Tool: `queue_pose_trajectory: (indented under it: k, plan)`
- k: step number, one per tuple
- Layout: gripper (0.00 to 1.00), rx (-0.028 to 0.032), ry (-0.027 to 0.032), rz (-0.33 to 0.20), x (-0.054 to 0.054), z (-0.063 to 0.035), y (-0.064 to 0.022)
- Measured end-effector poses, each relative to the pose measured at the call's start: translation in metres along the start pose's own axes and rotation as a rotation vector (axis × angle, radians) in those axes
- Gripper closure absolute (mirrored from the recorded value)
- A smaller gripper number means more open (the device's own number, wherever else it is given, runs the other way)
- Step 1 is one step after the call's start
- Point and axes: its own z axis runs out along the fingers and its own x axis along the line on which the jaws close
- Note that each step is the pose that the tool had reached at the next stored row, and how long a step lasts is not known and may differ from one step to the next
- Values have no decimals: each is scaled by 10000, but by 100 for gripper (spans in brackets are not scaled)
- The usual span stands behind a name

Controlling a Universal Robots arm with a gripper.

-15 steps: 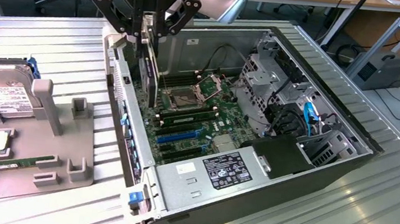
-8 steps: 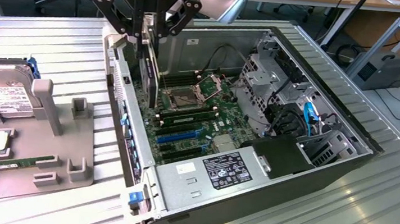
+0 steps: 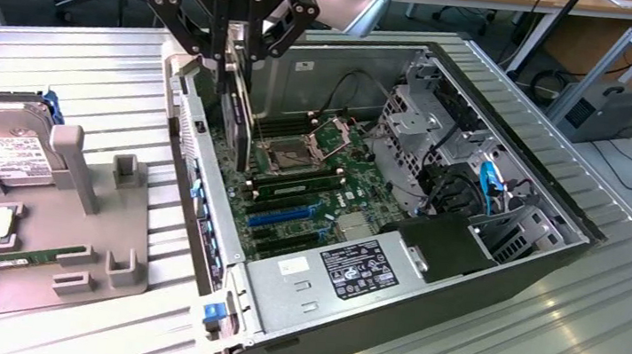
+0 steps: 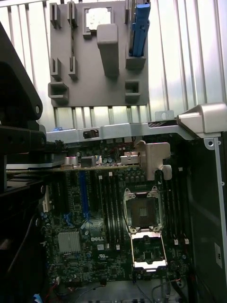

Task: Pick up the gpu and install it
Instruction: 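Pick up the gpu and move the gpu toward the slot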

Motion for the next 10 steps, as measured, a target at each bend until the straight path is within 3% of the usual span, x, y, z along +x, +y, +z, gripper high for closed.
queue_pose_trajectory:
  k: [10]
  plan:
    - [73,0,0,0,-33,30,3]
